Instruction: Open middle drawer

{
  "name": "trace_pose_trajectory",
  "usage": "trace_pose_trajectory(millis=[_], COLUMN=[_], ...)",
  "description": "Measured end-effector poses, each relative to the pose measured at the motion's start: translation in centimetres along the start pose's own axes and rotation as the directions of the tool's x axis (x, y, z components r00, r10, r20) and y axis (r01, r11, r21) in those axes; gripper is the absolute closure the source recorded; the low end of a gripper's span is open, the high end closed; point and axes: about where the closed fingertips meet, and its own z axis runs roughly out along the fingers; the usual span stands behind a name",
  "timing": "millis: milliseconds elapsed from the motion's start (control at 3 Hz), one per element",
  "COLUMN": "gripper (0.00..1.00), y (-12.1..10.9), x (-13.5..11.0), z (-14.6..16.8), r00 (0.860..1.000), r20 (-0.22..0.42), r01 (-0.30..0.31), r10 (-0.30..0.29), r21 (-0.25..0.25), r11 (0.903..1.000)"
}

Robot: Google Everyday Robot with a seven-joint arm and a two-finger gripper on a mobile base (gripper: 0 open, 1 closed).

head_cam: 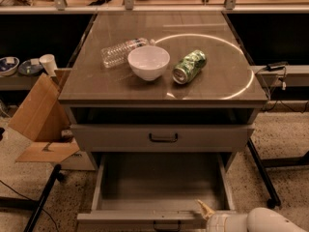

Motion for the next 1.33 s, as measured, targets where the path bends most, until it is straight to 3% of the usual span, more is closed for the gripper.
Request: trace_pose_trajectory(millis=[333, 1000, 1333], gripper=[0.00, 0.00, 0.18], y=[-0.6, -5.6, -8.8], x=[-0.7, -3.7, -5.1], z=[-2.5, -4.4, -3.6], r00=[1.000, 1.000, 1.000], r20=[-0.006, -0.018, -0.002], r01=[0.000, 0.002, 0.004], r10=[0.000, -0.001, -0.004], r21=[0.020, 0.076, 0.098], r11=[0.9998, 0.9971, 0.9952])
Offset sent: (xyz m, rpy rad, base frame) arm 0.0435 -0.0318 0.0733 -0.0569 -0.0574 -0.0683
